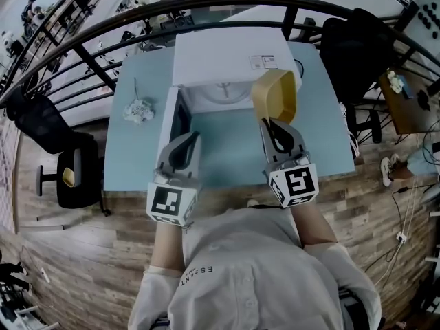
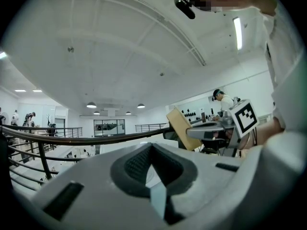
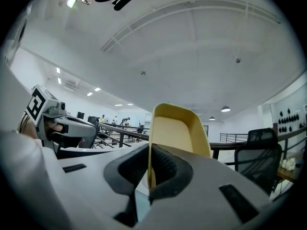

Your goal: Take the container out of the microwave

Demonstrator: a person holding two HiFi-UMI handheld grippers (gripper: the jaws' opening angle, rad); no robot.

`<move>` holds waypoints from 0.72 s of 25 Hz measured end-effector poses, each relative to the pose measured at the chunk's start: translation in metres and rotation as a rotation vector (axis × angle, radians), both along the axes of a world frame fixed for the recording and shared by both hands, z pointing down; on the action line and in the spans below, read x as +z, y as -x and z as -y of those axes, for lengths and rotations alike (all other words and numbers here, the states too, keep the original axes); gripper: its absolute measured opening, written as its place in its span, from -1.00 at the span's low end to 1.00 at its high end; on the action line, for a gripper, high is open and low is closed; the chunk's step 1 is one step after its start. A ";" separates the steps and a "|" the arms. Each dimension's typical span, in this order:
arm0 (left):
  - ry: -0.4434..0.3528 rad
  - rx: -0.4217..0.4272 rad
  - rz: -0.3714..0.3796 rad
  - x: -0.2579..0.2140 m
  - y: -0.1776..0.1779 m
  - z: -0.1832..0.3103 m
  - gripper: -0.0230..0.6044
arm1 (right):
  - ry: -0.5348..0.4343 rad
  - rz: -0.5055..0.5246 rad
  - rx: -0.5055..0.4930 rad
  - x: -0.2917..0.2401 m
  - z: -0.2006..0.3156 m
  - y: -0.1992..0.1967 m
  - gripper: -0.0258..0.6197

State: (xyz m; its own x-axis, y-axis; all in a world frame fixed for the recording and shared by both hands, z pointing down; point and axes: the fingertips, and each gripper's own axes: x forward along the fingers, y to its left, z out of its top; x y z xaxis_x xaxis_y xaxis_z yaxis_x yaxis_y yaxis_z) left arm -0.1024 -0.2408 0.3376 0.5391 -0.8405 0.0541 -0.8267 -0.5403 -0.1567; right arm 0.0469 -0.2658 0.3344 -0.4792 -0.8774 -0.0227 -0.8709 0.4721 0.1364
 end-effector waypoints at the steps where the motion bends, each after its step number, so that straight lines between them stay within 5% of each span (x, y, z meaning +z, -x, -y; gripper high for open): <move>1: 0.003 -0.004 -0.003 -0.001 0.001 0.001 -0.95 | -0.001 0.001 -0.004 0.000 0.001 0.001 -0.84; 18: 0.014 -0.034 -0.006 0.001 -0.001 0.018 -0.95 | -0.007 0.014 -0.041 0.001 0.012 0.000 -0.84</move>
State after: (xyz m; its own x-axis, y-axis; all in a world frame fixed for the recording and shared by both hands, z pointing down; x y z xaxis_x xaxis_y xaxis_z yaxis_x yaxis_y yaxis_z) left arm -0.1018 -0.2583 0.3381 0.5109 -0.8574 0.0630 -0.8455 -0.5143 -0.1437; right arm 0.0468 -0.2783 0.3356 -0.5140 -0.8570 -0.0357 -0.8529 0.5063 0.1274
